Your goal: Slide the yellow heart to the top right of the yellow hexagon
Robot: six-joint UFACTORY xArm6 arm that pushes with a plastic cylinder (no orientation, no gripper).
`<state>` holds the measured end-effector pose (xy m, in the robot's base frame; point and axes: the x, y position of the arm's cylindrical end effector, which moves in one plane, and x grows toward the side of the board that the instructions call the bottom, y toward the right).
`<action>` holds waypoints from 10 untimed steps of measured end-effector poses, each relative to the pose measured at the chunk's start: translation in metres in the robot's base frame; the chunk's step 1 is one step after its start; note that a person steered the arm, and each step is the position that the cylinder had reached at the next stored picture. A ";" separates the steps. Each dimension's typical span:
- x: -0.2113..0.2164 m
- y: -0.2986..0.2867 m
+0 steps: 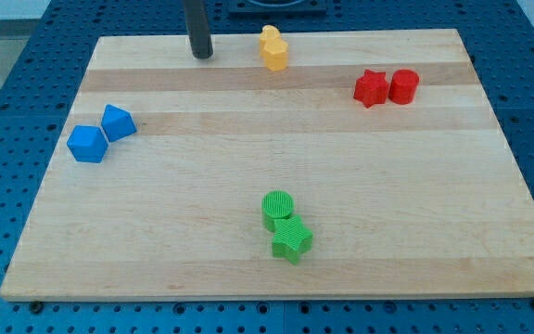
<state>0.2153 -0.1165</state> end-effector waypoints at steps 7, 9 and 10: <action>-0.022 0.177; -0.023 0.157; -0.021 0.151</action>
<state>0.1942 0.0341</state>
